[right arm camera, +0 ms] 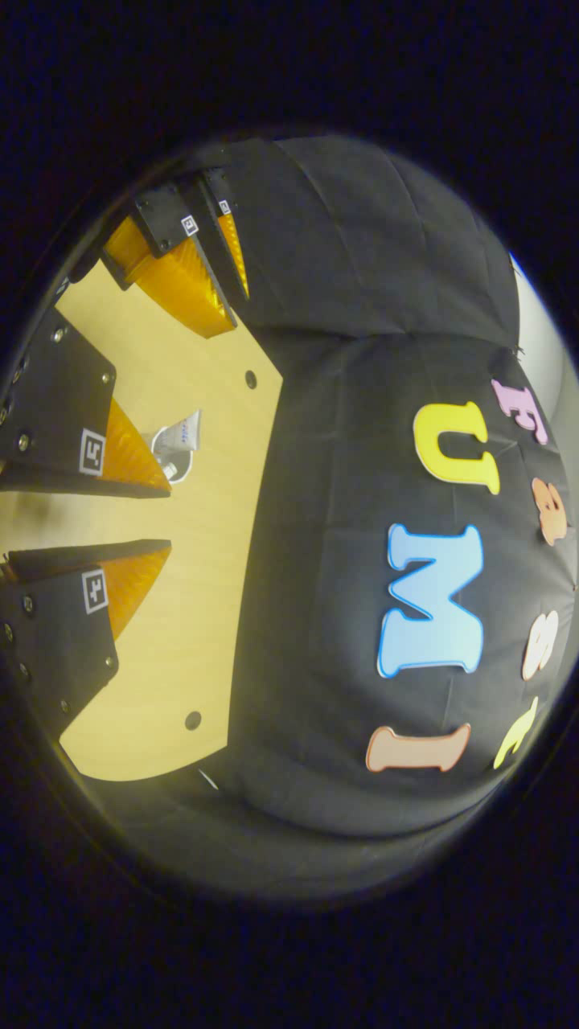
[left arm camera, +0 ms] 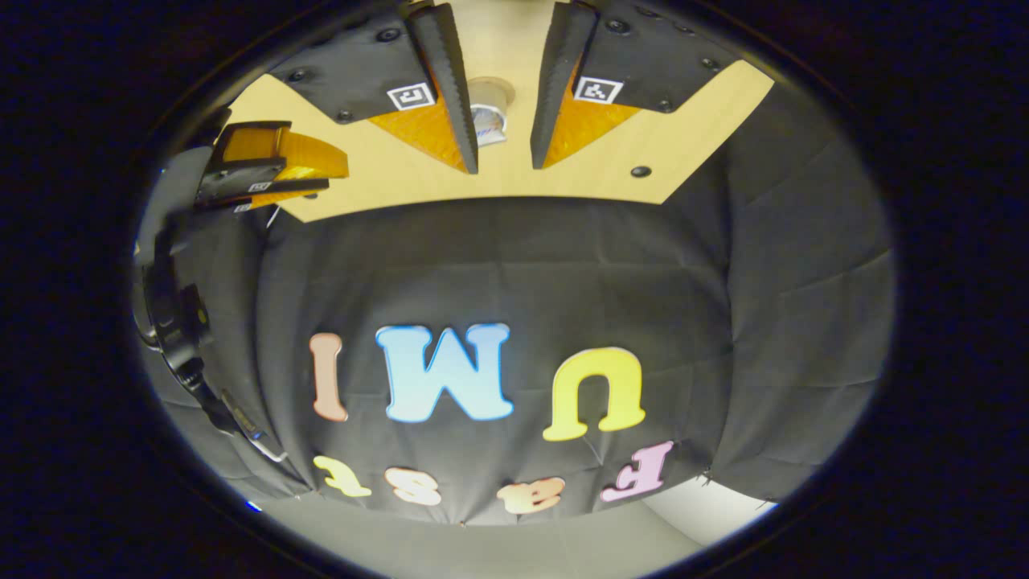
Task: Put the toothbrush and toothpaste on the desktop into the cup, then pick up the cup and place it on the coaster on the desktop.
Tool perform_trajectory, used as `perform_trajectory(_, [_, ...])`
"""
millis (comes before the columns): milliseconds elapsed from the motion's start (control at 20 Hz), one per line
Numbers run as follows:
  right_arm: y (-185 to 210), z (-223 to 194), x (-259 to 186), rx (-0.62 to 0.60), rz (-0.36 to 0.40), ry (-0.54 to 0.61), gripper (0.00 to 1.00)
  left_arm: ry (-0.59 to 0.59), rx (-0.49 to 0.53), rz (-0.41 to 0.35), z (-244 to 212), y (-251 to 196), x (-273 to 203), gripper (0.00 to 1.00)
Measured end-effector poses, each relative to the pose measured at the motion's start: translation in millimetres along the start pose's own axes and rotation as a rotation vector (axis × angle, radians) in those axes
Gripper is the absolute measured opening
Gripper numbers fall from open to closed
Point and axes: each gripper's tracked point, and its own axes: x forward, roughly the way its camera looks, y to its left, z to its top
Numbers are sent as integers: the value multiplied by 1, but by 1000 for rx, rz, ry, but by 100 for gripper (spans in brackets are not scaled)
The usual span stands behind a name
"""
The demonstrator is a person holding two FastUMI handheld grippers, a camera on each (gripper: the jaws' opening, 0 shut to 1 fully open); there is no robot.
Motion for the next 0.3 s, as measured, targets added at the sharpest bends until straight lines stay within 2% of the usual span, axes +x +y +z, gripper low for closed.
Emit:
perform_trajectory(100, [-9, 7, -11, 19, -46, -63, 27, -30, -3, -26, 18, -8, -10, 40])
perform_trajectory(150, [-11, 8, -12, 25, -65, -85, 34, -43, -3, -33, 24, -10, -15, 40])
perform_trajectory(200, [-15, 12, -20, 31, -88, -105, 29, -57, -1, -43, 30, -12, -21, 56])
perform_trajectory(250, [-16, 19, -31, 36, -95, -126, 31, -65, 8, -47, 35, -13, -25, 45])
perform_trajectory(300, [-21, 25, -46, 39, -116, -147, 32, -73, 14, -64, 38, -17, -29, 45])
